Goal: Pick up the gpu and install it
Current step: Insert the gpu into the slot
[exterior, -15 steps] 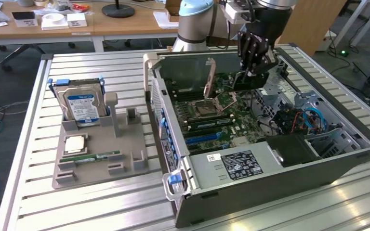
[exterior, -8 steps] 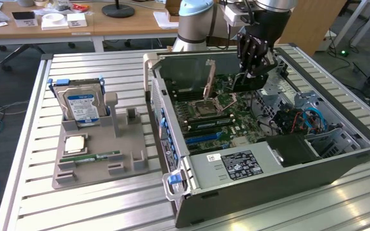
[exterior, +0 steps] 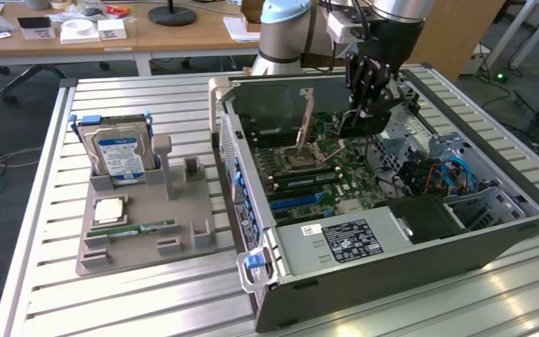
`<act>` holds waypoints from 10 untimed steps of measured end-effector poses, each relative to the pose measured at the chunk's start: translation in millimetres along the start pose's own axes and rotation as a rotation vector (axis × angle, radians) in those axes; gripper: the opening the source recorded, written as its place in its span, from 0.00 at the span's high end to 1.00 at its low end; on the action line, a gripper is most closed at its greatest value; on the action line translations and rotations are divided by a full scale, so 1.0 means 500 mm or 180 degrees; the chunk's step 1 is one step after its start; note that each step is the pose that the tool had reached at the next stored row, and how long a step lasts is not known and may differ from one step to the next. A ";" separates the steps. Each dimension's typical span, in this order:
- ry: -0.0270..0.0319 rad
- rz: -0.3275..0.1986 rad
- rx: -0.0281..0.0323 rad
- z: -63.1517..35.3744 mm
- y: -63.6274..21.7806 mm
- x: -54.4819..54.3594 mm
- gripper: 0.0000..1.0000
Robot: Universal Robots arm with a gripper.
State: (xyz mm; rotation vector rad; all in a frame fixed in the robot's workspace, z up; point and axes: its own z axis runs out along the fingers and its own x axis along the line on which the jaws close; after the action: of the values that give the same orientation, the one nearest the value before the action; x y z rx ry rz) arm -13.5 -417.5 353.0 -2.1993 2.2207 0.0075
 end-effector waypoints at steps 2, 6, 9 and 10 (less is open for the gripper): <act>0.0000 0.0000 0.0000 0.006 0.001 0.002 0.74; 0.0000 0.0000 0.0002 0.016 0.004 0.007 0.74; 0.0000 0.0000 0.0008 0.022 0.007 0.008 0.74; -0.0001 0.0000 0.0009 0.025 0.008 0.009 0.74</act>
State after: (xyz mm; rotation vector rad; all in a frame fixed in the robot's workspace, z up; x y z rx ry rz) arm -17.4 -421.7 340.4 -2.1979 2.2193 0.0046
